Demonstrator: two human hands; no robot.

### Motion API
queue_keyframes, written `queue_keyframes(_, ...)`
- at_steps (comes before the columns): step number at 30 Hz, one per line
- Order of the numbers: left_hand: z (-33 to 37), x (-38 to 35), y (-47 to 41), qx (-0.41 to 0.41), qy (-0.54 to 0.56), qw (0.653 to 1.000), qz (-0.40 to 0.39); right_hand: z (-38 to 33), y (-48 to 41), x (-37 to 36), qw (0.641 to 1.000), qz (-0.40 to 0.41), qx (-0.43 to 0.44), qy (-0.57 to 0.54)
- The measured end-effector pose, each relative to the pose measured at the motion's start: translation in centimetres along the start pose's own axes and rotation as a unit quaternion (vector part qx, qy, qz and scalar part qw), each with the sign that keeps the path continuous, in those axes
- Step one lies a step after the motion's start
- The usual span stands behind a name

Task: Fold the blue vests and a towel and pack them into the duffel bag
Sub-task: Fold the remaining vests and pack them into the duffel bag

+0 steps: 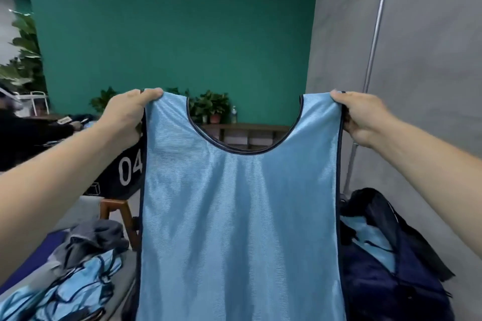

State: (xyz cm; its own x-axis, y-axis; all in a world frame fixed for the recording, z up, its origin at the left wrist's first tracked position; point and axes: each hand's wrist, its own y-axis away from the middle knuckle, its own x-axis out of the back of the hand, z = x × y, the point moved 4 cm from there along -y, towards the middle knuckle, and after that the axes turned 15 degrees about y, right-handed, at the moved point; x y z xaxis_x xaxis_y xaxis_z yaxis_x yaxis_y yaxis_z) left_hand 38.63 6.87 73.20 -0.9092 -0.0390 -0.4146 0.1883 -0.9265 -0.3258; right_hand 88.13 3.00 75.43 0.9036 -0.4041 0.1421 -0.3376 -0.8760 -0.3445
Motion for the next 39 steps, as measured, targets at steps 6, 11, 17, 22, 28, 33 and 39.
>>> queue_keyframes(6,-7.9,4.0,-6.6,0.023,-0.083,0.996,0.015,7.1,-4.5,-3.9,0.998,-0.017,-0.053,0.013)
queue_keyframes(11,-12.6,5.0,-9.6,0.03,-0.123,0.992,0.022,11.5,-7.5,-7.2,0.995,-0.033,-0.091,0.031)
queue_keyframes(17,-18.5,5.0,-12.2,0.055,-0.174,0.983,0.024,17.9,-11.4,-10.9,0.988,-0.043,-0.139,0.057)
queue_keyframes(22,-22.2,5.5,-14.6,0.055,-0.203,0.976,0.05,22.1,-14.5,-13.2,0.983,-0.05,-0.163,0.073)
queue_keyframes(28,-24.5,5.4,-17.6,0.026,-0.227,0.971,0.063,25.3,-17.7,-14.1,0.977,-0.047,-0.18,0.1)
queue_keyframes(33,-24.4,3.9,-20.2,-0.013,-0.225,0.972,0.073,25.2,-19.9,-13.7,0.983,-0.013,-0.171,0.073)
queue_keyframes(39,-24.3,2.8,-21.0,-0.029,-0.201,0.977,0.067,24.1,-19.8,-13.6,0.987,-0.009,-0.158,0.029)
